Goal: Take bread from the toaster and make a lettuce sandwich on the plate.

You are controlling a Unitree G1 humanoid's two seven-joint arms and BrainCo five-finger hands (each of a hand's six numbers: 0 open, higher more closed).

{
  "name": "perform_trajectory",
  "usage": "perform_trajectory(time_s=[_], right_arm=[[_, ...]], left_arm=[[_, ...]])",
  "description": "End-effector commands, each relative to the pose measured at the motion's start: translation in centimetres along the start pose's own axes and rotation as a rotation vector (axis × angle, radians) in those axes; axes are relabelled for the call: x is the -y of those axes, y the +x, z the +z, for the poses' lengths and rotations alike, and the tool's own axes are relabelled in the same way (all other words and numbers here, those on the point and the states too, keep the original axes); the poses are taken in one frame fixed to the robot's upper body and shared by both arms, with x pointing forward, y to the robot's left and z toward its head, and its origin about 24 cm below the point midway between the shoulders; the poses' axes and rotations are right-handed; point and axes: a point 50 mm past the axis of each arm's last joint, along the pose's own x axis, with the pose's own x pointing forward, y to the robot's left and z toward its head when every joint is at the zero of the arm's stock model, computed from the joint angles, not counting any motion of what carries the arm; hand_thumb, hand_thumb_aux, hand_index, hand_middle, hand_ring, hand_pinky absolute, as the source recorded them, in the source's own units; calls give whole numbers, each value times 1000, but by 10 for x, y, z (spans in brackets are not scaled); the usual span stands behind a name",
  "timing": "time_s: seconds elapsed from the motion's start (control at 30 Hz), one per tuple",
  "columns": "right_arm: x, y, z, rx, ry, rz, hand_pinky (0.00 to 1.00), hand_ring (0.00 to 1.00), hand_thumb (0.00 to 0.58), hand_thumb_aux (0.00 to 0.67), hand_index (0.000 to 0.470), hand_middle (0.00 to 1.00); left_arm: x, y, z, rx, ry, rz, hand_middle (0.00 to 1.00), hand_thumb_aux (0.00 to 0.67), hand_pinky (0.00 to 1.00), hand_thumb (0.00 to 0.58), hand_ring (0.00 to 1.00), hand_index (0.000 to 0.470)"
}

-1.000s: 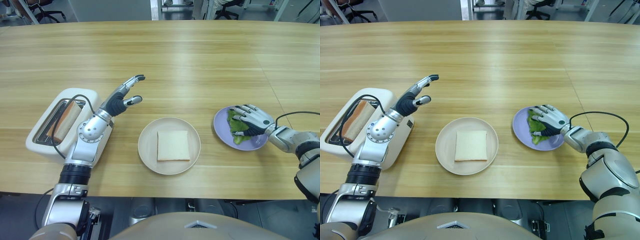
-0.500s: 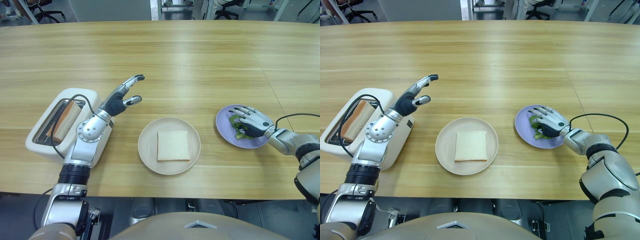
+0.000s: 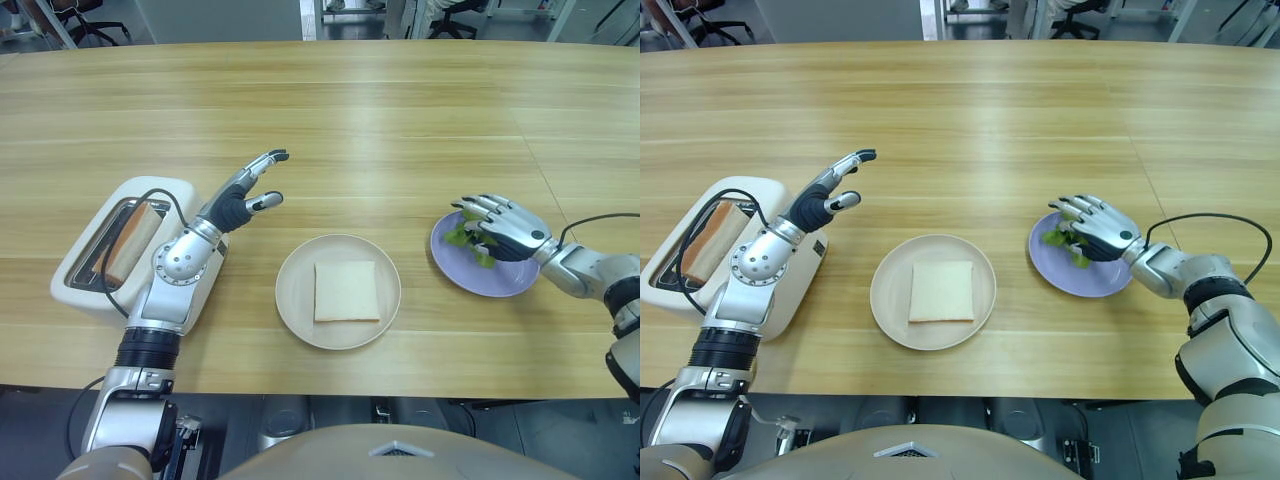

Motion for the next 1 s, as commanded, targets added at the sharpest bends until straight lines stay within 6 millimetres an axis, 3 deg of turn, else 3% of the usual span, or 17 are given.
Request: perform_trajectory(time_s=[0.03, 0.33, 0.53, 1.0], right_arm=[[16, 14, 12, 116, 16, -53, 0, 0, 580, 670, 460, 0], [41, 40, 44, 312, 32, -132, 0, 0, 580, 670, 460, 0], [46, 59, 77, 448, 81, -166, 0, 0, 580, 670, 460, 0], [34, 87, 140, 643, 195, -179, 0, 0, 580, 670, 460, 0]], left_arm=[[2, 0, -4, -20, 5, -17, 0, 0, 0, 0, 0, 0], [4, 2, -3, -17, 1, -14, 0, 0, 0, 0, 0, 0], [3, 2, -4, -17, 0, -5, 0, 0, 0, 0, 0, 0], [2, 5, -1, -3, 1, -8, 0, 0, 0, 0, 0, 0]])
